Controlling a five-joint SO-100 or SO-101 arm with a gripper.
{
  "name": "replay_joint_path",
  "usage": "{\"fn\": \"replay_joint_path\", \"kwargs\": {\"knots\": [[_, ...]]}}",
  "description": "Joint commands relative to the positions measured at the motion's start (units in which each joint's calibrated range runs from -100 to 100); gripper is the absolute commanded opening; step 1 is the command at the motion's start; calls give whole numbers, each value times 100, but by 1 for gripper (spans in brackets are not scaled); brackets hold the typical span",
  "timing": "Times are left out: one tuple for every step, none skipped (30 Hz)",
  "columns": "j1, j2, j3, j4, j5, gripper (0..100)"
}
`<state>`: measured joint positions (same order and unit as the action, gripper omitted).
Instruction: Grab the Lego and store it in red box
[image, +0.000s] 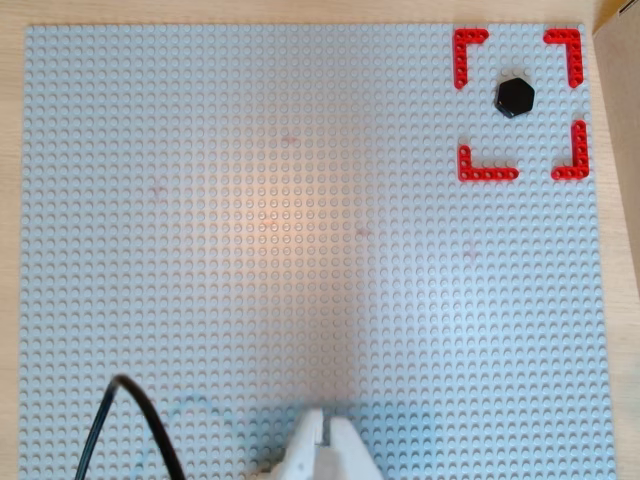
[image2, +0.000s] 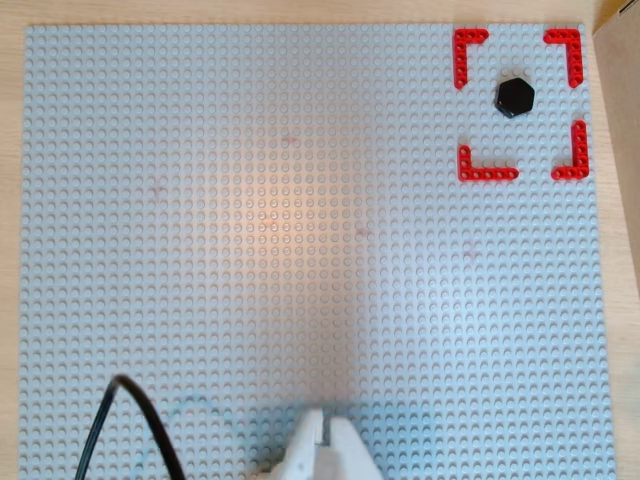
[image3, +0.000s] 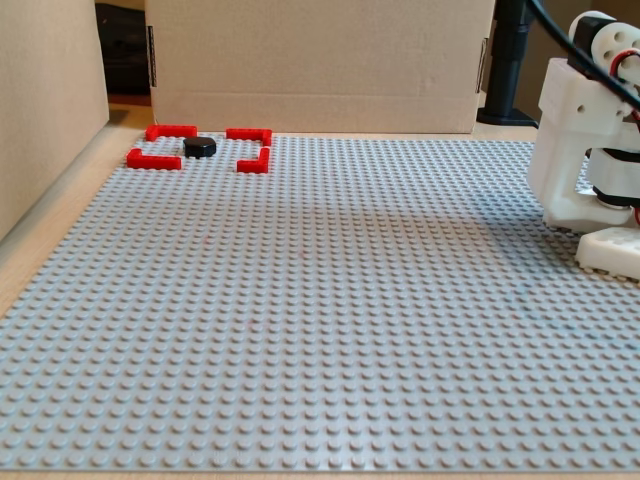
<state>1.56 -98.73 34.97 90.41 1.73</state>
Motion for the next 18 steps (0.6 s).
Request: {"fn": "replay_joint_path", "kwargs": {"knots": [[-26,-51,-861,546,-17,1],[-26,-51,-1088,783,-17,1],[-26,-51,-1261,897,-17,1],[-19,-59,-1388,897,-17,1],[-11,-59,-1425,897,-7,1],[19,-59,-1415,897,-7,1],[19,-59,-1361,897,-7,1],[-11,-59,-1261,888,-12,1],[-19,-51,-1206,871,-12,1],[-26,-51,-1170,853,-12,1],[-19,-51,-1161,853,-12,1],[-26,-51,-1161,853,-12,1],[-26,-51,-1161,853,-12,1],[-26,-51,-1161,853,-12,1],[-19,-51,-1143,853,-12,1],[-26,-51,-1125,845,-12,1],[-26,-51,-1125,845,-12,1],[-19,-51,-1125,845,-12,1]]}}
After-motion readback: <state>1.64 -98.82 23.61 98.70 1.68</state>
